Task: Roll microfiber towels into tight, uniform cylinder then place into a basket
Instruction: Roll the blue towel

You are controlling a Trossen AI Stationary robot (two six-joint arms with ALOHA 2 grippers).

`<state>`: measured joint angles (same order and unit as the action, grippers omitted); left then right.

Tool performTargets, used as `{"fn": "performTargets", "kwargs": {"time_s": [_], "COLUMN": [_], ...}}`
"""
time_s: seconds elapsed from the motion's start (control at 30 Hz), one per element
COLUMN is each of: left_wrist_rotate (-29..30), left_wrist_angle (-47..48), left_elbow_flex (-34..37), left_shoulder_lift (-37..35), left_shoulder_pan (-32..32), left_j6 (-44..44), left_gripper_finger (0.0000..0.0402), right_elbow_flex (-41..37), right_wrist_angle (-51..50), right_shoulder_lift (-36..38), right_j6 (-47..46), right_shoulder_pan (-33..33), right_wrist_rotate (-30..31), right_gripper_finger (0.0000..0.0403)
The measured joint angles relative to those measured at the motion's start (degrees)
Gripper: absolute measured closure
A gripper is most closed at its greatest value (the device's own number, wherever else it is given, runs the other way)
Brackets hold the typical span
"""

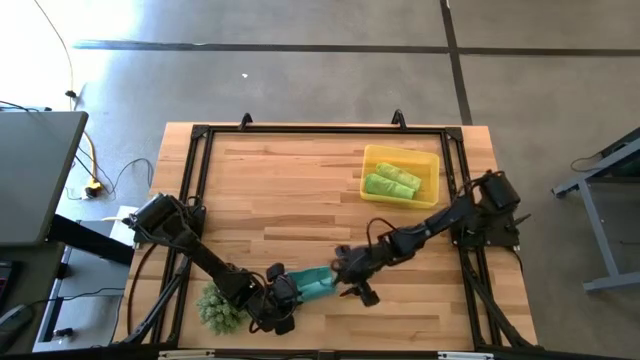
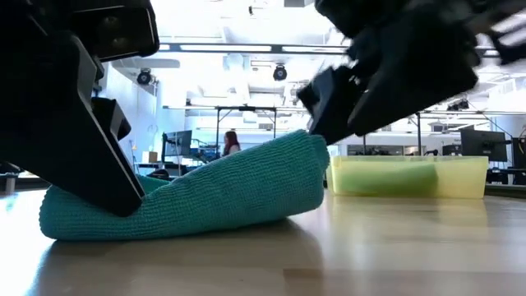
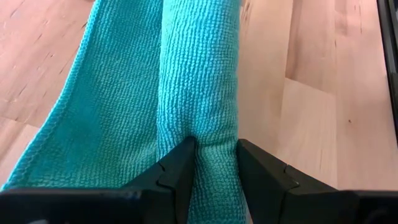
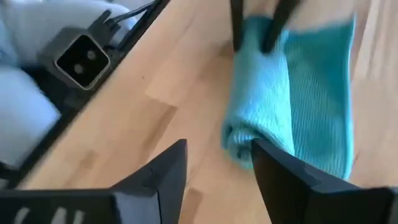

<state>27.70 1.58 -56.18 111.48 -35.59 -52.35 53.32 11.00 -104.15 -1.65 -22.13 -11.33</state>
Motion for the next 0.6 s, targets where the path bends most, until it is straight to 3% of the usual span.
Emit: {"fn": "performTargets", "kwargs": {"time_s": [0.27, 0.47, 0.6], "left_wrist_rotate": [-0.5, -0.5, -0.5], "left_wrist_angle": [-0.1, -0.4, -0.5], "left_elbow_flex": [0.1, 0.2, 0.2], "left_shoulder_lift": [0.0, 0.1, 0.1], "left_shoulder_pan": [0.3, 0.3, 0.3], "left_j6": [0.0, 0.0, -0.1], "left_gripper_finger": [0.0288, 0.0288, 0.0288], "right_elbow_flex": [0.2, 0.2, 0.2], "right_wrist_angle": [7.2, 10.2, 13.2], "right_shoulder_lift": [-2.4, -4.2, -5.7], "right_j6": [21.3, 23.2, 23.2], "right_shoulder_pan": [-9.0, -11.3, -11.0], "right_wrist_rotate": [17.4, 29.1, 29.6], "right_gripper_finger": [0.0246, 0.0258, 0.0258]}}
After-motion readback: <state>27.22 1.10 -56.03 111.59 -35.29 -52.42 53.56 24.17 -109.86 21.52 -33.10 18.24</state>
